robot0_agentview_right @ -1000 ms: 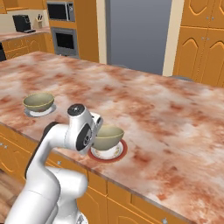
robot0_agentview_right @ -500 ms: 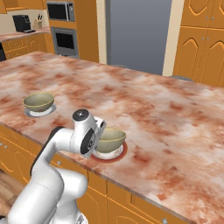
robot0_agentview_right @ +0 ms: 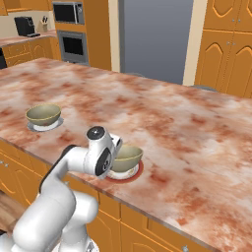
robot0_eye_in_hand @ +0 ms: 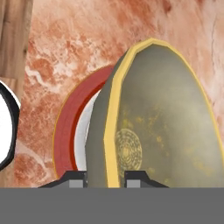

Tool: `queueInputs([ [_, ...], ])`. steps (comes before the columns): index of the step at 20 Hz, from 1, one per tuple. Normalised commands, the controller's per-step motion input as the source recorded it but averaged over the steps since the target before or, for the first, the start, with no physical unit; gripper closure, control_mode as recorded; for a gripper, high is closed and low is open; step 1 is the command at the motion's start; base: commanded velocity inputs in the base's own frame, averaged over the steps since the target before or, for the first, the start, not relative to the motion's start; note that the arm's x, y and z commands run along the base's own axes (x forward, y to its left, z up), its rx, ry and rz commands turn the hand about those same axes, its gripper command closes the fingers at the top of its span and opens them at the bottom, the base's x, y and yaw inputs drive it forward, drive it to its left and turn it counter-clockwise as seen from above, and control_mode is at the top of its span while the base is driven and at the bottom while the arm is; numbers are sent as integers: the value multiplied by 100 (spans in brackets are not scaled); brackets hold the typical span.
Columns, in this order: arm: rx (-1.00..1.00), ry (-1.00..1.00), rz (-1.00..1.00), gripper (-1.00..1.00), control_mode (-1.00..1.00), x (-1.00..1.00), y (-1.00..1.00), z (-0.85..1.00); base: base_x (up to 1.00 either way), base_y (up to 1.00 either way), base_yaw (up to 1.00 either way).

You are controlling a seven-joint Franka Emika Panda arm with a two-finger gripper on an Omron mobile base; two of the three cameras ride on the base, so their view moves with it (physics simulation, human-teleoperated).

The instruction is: Move the bowls from the cabinet to the plates on the dining table.

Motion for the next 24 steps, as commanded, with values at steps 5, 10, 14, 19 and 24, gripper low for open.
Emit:
queueInputs([
  [5,0,0,0,100,-100,6,-1,-24,0,0,0],
  [10,0,3,0,100,-100,0,0,-24,0,0,0],
  [14,-1,5,0,-100,-100,-2,0,-30,0,0,0],
  [19,-2,4,0,-100,-100,0,2,-33,0,0,0],
  [24,-1,0,0,-100,-100,-11,5,-23,0,0,0],
])
